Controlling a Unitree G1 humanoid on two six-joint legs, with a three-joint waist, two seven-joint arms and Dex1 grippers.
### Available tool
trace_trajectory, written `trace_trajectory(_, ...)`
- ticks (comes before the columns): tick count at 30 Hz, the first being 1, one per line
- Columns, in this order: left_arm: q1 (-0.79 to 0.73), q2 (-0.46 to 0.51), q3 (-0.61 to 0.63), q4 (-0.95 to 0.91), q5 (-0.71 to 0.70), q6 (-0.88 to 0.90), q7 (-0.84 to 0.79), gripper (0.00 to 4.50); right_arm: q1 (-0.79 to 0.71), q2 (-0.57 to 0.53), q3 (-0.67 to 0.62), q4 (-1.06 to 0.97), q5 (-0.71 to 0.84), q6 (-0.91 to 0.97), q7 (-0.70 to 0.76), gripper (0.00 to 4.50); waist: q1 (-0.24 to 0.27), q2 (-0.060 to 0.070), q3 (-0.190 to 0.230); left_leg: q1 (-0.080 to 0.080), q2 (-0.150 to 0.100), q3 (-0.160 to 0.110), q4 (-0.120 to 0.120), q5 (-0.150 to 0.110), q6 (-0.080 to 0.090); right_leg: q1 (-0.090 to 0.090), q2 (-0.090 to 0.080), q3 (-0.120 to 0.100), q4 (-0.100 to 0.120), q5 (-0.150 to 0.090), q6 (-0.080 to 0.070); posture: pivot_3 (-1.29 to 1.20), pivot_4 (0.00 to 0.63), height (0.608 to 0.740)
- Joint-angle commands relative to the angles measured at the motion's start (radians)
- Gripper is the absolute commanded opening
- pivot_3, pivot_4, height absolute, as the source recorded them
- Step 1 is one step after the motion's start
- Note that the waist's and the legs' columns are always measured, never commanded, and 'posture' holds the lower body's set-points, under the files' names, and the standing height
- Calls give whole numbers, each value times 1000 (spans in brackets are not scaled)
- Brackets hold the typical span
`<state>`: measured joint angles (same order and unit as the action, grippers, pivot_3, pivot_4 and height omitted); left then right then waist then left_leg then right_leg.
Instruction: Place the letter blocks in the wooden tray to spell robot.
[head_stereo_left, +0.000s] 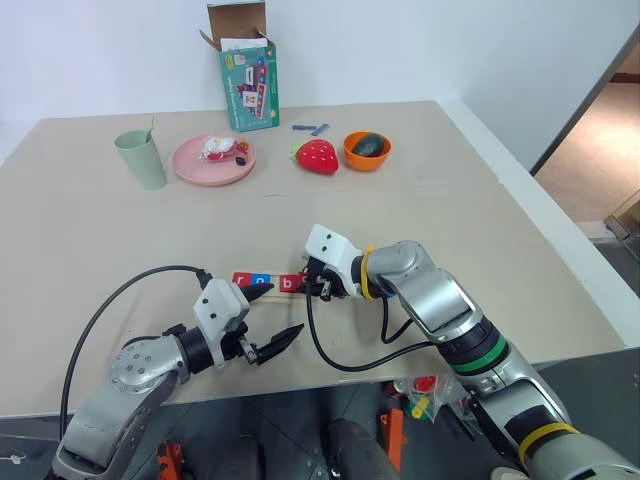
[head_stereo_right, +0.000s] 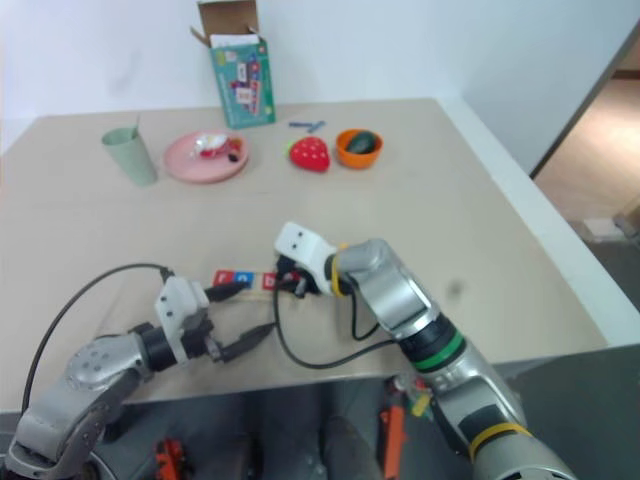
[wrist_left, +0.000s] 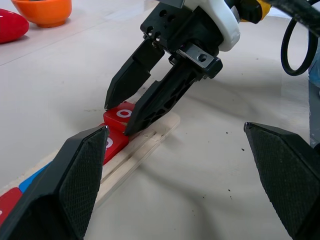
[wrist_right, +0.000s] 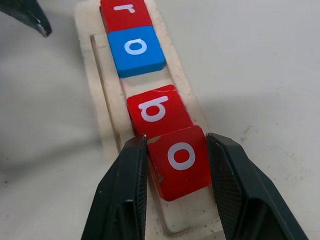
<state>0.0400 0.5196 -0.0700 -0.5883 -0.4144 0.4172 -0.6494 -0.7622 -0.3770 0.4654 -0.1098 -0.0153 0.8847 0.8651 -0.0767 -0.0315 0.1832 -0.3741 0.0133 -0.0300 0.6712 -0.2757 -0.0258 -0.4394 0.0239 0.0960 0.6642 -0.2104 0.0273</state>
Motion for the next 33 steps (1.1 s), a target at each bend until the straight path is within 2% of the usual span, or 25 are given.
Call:
trace_trajectory(1,-6,0,14,-28,-13,-4,2,4500,-15,-3,-5,3,7,-1,-9,1194,0,0,0,0,0,0,0,0,0,0,0,0,0,0,0,0,150,740)
trace_trajectory(20,-9,6,6,-25,-18,-4,-6,4500,-16,-29,-8,-51,38,48,-20,1194,0,0,0,0,0,0,0,0,0,0,0,0,0,0,0,0,150,740)
trace_trajectory(33,-13,4,6,-16,-14,-7,-17,4500,-31,-1,7,-21,41,31,-38,1194,0,0,0,0,0,0,0,0,0,0,0,0,0,0,0,0,150,740)
